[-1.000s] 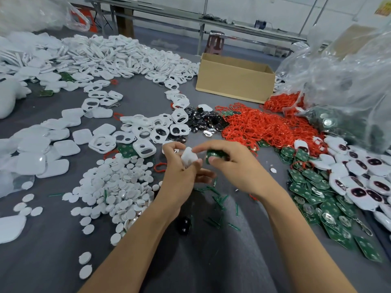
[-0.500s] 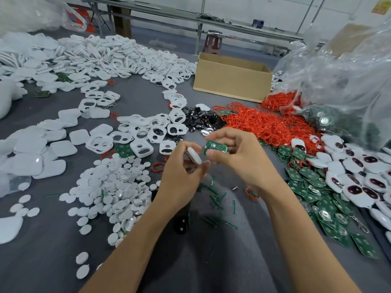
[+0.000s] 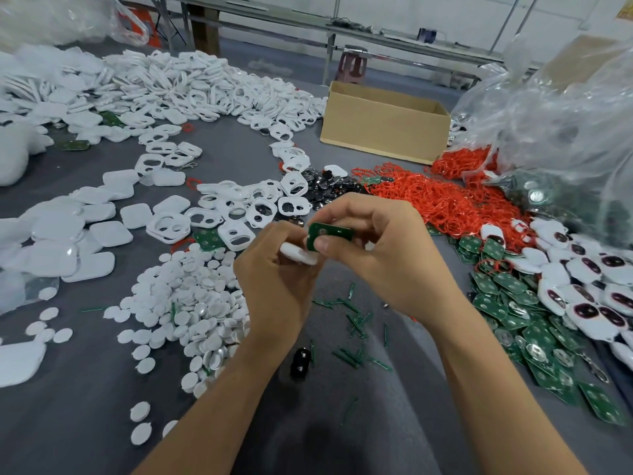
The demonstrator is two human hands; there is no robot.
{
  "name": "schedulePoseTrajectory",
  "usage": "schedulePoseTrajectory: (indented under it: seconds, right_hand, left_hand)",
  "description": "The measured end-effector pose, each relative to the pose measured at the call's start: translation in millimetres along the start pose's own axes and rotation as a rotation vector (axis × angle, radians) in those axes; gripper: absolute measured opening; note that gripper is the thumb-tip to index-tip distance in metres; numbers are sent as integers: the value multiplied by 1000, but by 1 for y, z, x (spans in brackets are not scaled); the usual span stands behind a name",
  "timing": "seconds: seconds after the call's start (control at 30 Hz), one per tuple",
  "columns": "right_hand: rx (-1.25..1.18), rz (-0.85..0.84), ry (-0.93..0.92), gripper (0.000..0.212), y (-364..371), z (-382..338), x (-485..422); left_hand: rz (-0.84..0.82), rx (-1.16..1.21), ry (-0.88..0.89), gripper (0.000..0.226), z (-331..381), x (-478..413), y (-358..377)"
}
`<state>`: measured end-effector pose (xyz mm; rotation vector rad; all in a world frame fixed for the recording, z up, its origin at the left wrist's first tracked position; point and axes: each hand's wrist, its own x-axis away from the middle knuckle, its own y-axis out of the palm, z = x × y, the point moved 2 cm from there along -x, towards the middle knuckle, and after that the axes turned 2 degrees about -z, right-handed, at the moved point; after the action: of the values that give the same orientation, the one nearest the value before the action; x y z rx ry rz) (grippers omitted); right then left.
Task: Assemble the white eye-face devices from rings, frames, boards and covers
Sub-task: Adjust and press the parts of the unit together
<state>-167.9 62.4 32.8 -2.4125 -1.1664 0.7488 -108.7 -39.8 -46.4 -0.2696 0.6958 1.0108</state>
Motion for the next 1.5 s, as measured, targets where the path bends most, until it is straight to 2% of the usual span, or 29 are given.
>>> schedulePoseTrajectory:
  seconds: [0.23,0.33,0.4,0.57,0.67,0.83,1.03,1.13,1.3,1.4,1.5]
  right_hand:
    - [35,-18,-36,13,1,-8,3]
    - [51,-2,-38,14,1,-8,3]
    - [80,2,-50,13,3,-9,3]
    - [208,6,-88,12,5,-10,3]
    - [292,17,-97,11,5,-10,2]
    - [392,36,-90,9,3,-8,2]
    - [487,58,-192,6,10,-6,0]
    - [500,89,-204,6,14,-3,0]
    - [458,112,-212,8,17,3,-1]
    - [423,70,-189,8,14,2,-1]
    - [468,-24,-179,13,11,-2,-1]
  left_hand:
    - [24,24,-13,13,-6,0,-1]
    - [43,-62,38,21,-2,0,-2]
    - [43,-122,66,18,3,0,-1]
    - [43,-145,121,22,6,1,0]
    - [23,-244,131,13,4,2,-4]
    - [18,-371,141,14,4,3,-7]
    - [-48,-345,145,16,3,6,-9]
    - [-56,-319,102,14,-2,7,-9]
    - [-78,-253,-7,26,-6,5,-6]
    - [-96,-133,-87,28,-6,5,-5]
    - [-118,-279,-2,29,-4,5,-7]
